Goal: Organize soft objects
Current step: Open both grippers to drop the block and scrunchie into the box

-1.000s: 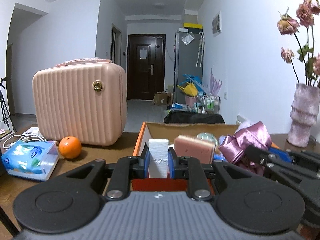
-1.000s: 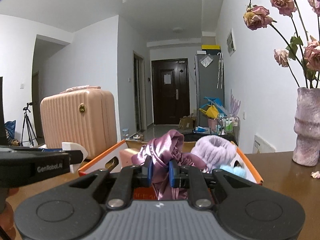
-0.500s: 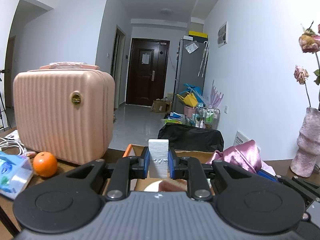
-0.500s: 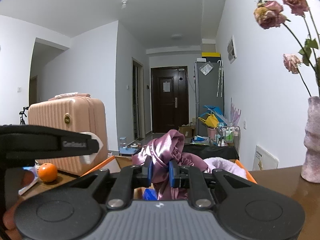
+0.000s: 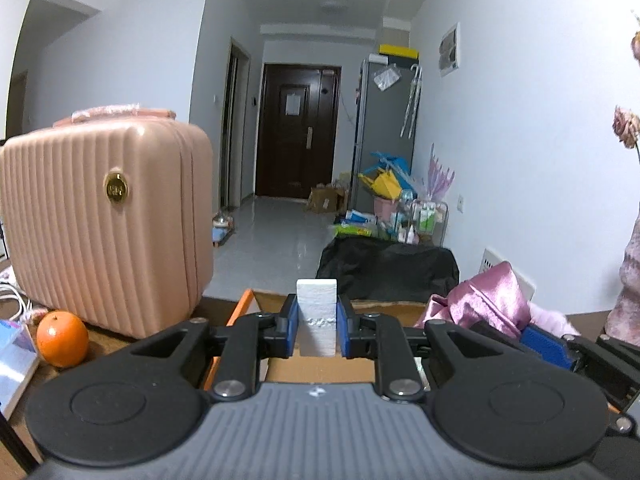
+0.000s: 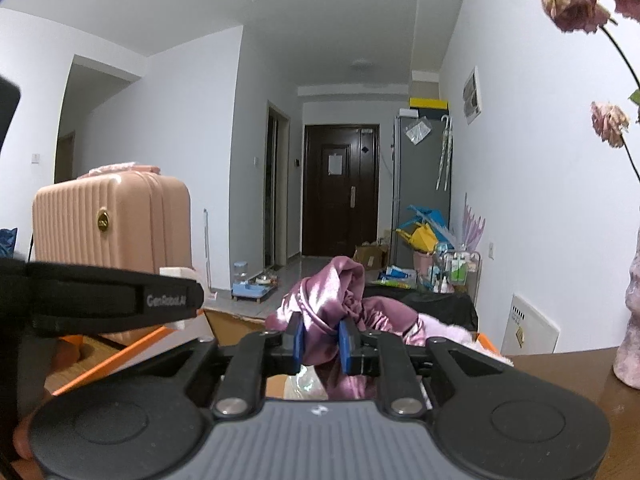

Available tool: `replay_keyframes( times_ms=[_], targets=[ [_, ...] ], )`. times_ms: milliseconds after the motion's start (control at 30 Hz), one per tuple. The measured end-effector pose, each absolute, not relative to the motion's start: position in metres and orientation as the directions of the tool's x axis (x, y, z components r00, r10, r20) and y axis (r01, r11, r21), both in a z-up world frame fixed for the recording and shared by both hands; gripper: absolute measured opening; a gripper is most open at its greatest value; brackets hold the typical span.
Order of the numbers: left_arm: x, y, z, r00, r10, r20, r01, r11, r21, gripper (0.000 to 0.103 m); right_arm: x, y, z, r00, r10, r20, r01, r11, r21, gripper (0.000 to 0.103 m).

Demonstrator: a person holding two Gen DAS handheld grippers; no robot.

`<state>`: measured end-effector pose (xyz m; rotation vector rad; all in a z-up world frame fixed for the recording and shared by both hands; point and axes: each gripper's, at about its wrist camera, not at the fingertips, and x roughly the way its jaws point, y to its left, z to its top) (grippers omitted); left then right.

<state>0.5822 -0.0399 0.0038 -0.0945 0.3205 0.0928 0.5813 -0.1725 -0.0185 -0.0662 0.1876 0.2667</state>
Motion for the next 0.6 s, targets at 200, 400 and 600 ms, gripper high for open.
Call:
replay_keyframes(
  times_ms=[200, 400, 600],
  targets=[
    [0.58, -0.033, 0.004, 0.947, 0.092, -0.309, -0.127, 0.988, -0.093, 0.082, 0.582, -0.176, -0.021, 0.945, 0.244, -0.219, -0.256, 0.966, -0.024, 0.043],
    [0.576, -0.028, 0.004, 0.941, 0.167, -0.295, -0.198, 0.977, -0.079, 0.103, 0.579, -0.183, -0.021, 0.955, 0.219, -0.198, -0.222, 0.975, 0.007, 0.083],
    [0.58, -0.022, 0.003, 0.929, 0.179, -0.324, -0.221, 0.97, -0.098, 0.103, 0.576, -0.187, -0.021, 0.96, 0.207, -0.188, -0.209, 0.978, 0.01, 0.098]
  ],
)
